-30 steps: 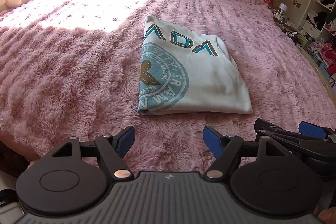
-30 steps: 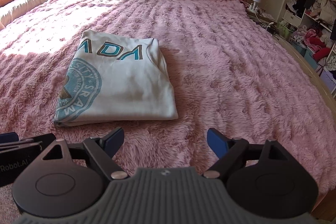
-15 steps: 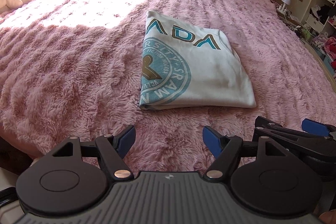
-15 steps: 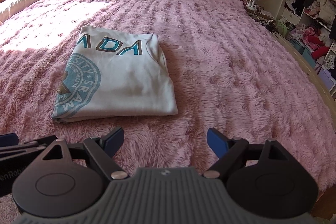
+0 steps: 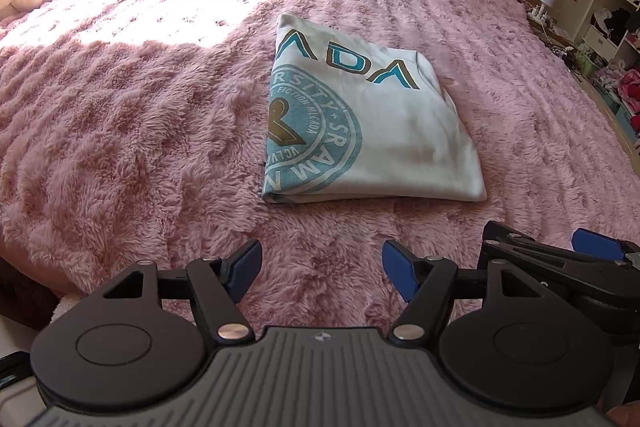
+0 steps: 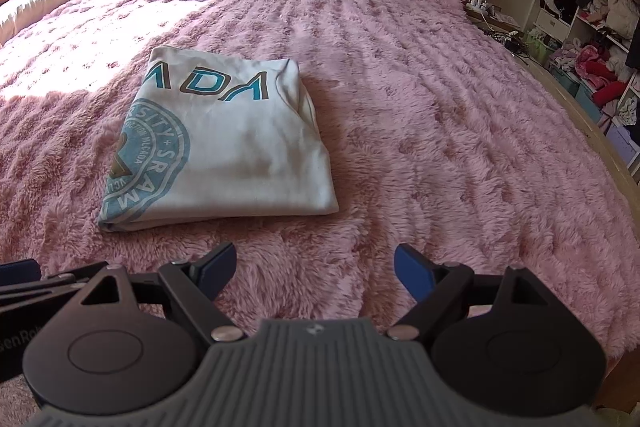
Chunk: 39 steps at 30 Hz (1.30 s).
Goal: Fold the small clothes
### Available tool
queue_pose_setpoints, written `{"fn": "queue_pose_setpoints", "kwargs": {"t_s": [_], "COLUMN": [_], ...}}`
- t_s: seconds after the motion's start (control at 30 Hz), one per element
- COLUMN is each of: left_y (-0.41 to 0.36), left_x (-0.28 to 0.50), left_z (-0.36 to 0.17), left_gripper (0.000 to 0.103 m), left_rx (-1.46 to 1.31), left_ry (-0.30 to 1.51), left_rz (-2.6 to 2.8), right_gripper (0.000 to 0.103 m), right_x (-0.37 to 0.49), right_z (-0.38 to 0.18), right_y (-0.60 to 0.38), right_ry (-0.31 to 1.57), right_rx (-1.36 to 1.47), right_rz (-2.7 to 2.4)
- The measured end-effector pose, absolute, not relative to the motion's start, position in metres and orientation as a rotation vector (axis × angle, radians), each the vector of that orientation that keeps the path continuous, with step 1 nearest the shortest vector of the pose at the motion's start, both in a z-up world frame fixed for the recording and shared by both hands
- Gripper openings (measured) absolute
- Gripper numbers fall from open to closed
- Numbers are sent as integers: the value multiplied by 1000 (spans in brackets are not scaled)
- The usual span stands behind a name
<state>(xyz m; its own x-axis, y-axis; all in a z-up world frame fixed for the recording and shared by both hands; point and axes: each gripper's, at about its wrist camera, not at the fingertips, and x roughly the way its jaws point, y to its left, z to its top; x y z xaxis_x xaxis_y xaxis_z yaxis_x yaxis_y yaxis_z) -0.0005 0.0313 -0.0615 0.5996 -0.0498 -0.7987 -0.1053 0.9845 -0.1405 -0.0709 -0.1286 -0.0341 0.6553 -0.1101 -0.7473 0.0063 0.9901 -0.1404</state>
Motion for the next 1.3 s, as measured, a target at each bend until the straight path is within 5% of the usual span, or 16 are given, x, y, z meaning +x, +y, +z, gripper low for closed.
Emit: {"fn": "queue_pose_setpoints", "kwargs": {"t_s": [1.3], "left_y": [28], "left_x": [4], "left_z": [-65], "left_gripper": [78], "left_rx": [-164], "left_ry": [964], "left_rz": [45], "right_gripper": [82], "right_x": [-68], "right_z": [-39], "right_y": [-130], "right_ry": [873], "right_rx": [-139], "right_rz": [-68]}}
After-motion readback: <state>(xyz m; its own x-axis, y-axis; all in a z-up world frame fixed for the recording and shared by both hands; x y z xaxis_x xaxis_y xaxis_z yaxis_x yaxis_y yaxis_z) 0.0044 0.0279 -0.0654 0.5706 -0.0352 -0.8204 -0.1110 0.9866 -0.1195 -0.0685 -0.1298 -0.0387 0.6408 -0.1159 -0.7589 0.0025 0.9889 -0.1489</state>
